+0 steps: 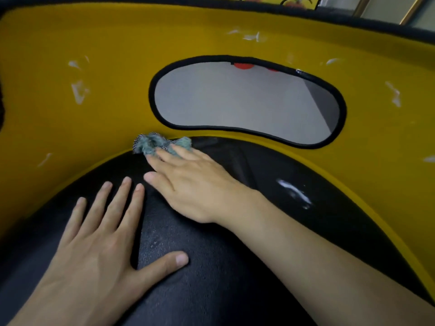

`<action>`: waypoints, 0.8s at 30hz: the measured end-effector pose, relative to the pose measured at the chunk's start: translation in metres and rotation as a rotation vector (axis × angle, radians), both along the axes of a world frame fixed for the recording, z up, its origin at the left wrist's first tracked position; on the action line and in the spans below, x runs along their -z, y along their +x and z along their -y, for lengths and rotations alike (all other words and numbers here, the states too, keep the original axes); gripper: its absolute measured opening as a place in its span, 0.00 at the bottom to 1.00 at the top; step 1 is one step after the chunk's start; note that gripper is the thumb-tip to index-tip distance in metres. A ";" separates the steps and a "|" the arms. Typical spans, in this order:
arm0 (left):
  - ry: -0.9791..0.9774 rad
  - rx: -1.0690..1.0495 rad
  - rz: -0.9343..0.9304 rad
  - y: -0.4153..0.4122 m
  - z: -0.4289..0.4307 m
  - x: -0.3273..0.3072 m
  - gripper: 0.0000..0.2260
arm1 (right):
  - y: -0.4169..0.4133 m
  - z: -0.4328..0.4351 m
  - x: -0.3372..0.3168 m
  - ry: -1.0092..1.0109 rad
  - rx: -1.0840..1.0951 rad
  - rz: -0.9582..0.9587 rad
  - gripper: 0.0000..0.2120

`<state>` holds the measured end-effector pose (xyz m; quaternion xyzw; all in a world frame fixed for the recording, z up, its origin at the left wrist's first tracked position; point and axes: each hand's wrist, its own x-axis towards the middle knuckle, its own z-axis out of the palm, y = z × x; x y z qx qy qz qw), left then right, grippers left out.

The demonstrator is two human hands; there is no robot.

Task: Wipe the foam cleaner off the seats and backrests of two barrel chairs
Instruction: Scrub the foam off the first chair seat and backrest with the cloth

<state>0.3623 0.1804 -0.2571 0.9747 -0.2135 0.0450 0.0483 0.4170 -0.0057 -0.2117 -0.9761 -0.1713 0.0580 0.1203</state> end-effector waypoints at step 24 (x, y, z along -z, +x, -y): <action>-0.085 -0.025 -0.191 -0.008 0.001 -0.029 0.60 | -0.017 0.053 -0.004 -0.115 0.276 -0.097 0.32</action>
